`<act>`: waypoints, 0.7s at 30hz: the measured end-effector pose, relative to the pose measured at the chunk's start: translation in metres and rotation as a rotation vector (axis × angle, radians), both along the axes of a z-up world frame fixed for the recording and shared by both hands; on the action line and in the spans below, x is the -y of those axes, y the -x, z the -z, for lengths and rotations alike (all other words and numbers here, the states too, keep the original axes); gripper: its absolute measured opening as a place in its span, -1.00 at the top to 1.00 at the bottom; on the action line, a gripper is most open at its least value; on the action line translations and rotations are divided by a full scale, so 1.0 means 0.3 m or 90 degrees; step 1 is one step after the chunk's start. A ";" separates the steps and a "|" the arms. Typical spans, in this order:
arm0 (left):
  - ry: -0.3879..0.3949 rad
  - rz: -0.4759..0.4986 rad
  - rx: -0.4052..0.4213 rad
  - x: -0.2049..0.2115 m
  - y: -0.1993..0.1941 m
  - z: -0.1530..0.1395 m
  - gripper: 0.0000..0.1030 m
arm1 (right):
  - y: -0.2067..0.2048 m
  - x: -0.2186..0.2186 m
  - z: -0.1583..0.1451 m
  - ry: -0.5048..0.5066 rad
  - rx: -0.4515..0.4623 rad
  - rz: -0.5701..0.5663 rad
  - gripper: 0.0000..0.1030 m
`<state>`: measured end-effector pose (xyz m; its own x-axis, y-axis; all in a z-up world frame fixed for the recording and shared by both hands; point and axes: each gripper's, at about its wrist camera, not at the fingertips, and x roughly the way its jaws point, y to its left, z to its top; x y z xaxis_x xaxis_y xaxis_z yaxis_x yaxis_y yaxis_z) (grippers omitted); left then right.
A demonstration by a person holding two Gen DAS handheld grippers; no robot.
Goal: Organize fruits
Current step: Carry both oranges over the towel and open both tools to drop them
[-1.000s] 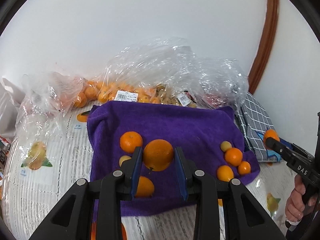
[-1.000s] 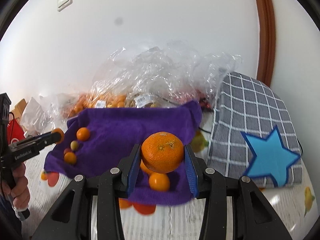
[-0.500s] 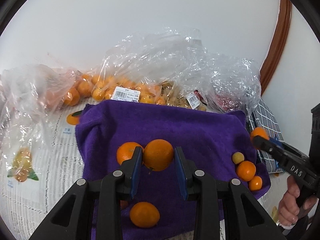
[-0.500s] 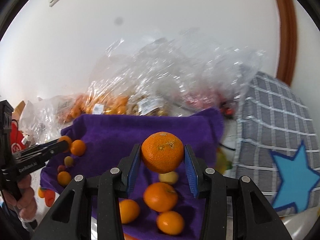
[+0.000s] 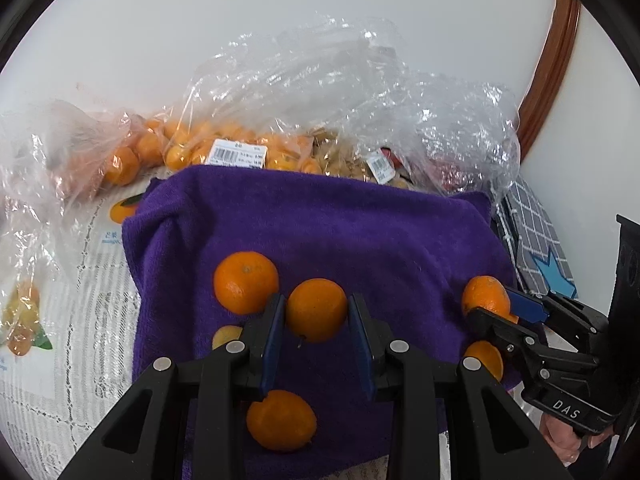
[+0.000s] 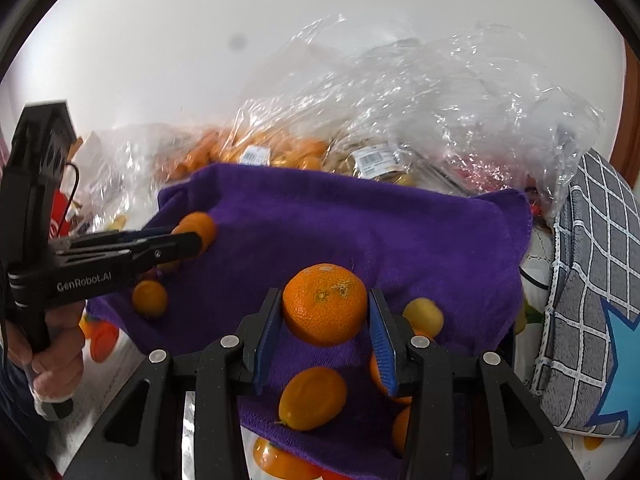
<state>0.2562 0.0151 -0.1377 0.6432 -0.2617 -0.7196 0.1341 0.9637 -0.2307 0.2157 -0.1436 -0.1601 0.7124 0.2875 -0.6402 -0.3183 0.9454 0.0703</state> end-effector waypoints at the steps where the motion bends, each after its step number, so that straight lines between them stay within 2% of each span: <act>1: -0.001 0.001 -0.002 0.003 0.001 0.005 0.40 | 0.003 0.001 0.002 0.001 -0.002 -0.001 0.18; 14: -0.015 -0.011 -0.034 0.007 -0.007 0.051 0.40 | 0.008 0.006 0.035 0.004 -0.006 0.009 0.18; 21: -0.031 -0.015 -0.028 0.019 0.004 0.050 0.40 | 0.016 -0.006 0.041 0.021 0.001 -0.004 0.17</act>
<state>0.2549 0.0093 -0.1527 0.6157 -0.2108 -0.7593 0.1024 0.9768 -0.1882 0.2109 -0.1417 -0.1726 0.7116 0.2707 -0.6483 -0.3250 0.9450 0.0379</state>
